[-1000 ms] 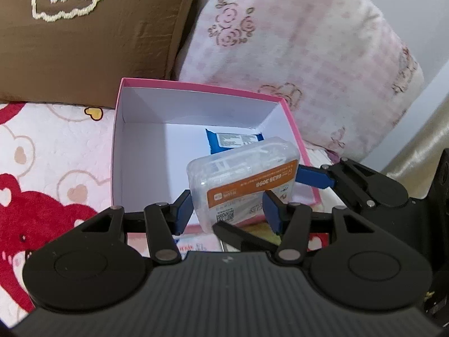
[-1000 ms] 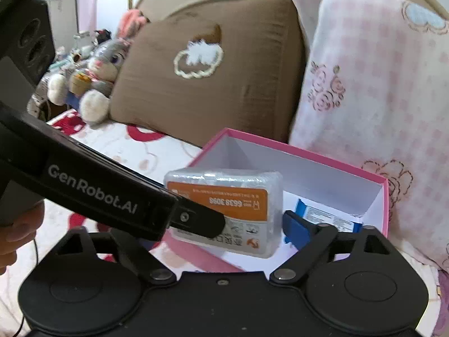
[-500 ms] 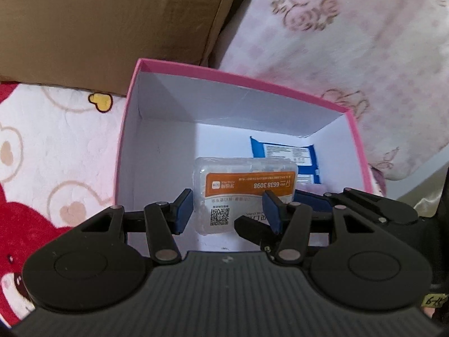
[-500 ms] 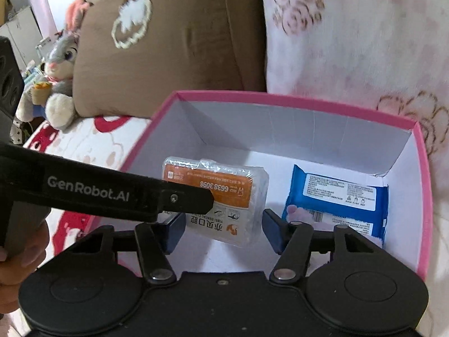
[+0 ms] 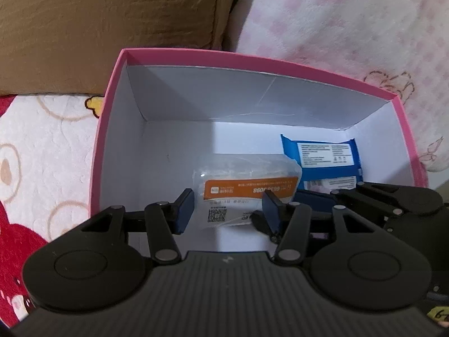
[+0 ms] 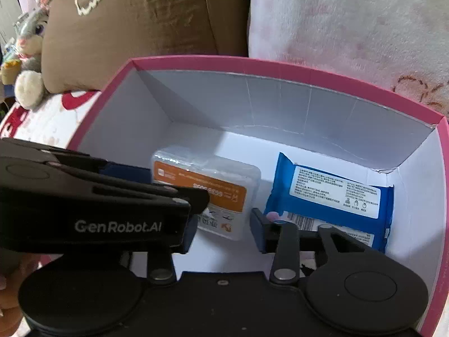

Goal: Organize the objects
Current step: 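Carry the clear card box into the pink box and lower it, then open the left gripper and lift it out of the pink box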

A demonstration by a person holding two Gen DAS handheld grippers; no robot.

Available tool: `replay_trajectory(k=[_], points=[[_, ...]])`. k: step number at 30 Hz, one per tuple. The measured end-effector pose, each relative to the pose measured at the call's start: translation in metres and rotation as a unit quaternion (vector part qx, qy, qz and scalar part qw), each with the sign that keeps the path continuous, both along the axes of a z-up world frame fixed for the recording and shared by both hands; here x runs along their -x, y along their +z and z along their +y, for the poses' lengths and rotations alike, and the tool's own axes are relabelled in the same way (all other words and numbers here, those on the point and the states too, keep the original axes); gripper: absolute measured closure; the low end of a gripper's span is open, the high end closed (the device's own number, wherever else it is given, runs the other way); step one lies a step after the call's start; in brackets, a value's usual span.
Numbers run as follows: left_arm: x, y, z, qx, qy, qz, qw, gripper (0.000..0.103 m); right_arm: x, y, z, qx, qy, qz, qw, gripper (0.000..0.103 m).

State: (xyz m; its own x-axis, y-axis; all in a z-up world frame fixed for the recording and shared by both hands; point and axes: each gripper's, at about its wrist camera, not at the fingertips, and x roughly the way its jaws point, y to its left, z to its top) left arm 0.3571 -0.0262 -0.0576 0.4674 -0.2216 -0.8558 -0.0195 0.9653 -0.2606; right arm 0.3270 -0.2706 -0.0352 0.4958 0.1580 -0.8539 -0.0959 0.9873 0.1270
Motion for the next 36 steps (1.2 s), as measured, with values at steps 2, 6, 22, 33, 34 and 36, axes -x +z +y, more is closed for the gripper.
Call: replay_trajectory(k=[2,6,22,33,34,36], points=[[-0.002,-0.004,0.0,0.002,0.004,-0.003,1.0,0.056,-0.001,-0.001,0.0,0.008,-0.005,0.002,1.0,0.066],[-0.005,-0.008,0.0,-0.001,0.011,-0.013,0.9999,0.059,-0.001,0.0,-0.001,0.016,-0.013,-0.009,1.0,0.072],[0.015,0.023,0.007,-0.009,-0.007,-0.039,0.9992,0.063,0.07,0.047,-0.005,0.012,-0.028,-0.1,0.994,0.066],[0.083,0.083,0.02,-0.018,-0.055,-0.037,0.9976,0.061,0.137,0.097,0.018,0.016,-0.02,-0.129,0.991,0.056],[0.088,0.088,0.02,-0.022,-0.061,-0.037,0.9972,0.06,0.143,0.102,0.021,0.017,-0.016,-0.13,0.991,0.055],[0.101,0.099,0.02,-0.028,-0.073,-0.039,0.9961,0.057,0.153,0.112,0.028,0.022,-0.011,-0.134,0.991,0.052]])
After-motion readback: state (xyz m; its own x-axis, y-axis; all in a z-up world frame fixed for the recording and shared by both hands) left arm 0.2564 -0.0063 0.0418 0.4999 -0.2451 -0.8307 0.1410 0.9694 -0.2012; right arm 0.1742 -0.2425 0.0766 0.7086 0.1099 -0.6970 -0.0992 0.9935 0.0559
